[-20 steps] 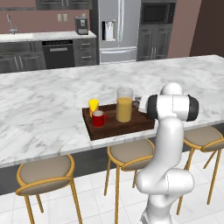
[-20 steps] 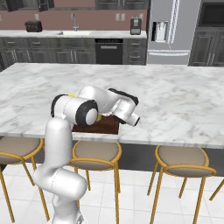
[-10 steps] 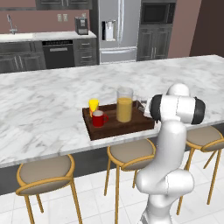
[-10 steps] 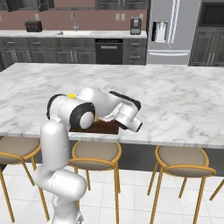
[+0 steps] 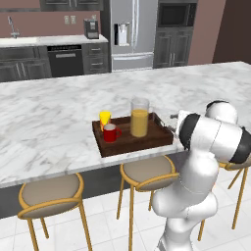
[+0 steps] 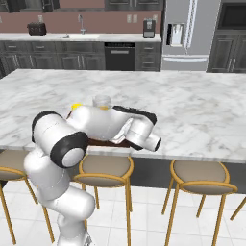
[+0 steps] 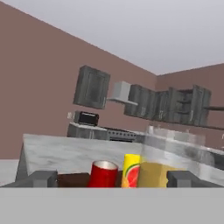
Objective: There is a tray on the dining counter. Grab the cup, mug, and pitcher and place them on the tray. The pitcher may be placed next to the tray if it cannot fit the tray.
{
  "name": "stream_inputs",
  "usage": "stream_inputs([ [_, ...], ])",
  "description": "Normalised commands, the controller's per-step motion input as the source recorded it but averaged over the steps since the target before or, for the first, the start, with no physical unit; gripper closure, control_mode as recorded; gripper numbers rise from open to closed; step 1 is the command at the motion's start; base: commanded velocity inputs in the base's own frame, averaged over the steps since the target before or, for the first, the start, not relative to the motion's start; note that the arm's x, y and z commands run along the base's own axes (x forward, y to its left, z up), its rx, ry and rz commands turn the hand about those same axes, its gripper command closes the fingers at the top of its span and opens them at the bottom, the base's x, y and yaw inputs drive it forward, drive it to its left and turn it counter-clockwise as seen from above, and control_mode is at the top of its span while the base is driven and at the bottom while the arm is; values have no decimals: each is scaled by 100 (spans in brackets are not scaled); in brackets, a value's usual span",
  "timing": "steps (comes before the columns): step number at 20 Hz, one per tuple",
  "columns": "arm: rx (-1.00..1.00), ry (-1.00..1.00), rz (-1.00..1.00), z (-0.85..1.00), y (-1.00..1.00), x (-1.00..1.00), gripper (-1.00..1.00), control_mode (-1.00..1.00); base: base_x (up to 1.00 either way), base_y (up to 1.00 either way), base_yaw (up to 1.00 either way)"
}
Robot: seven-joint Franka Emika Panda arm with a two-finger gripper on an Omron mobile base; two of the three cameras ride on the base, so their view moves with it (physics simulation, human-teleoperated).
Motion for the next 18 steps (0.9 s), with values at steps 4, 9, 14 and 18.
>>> stream_inputs([
  [4,-24,-16,-3,52,-7,-94,-100,-100,0,0,0],
  [9,-25,-15,-1,43,-2,-94,-100,-100,0,0,0],
  [14,-27,-18,0,42,0,-95,-100,-100,0,0,0],
  [18,-32,-26,3,48,7,-89,-100,-100,0,0,0],
])
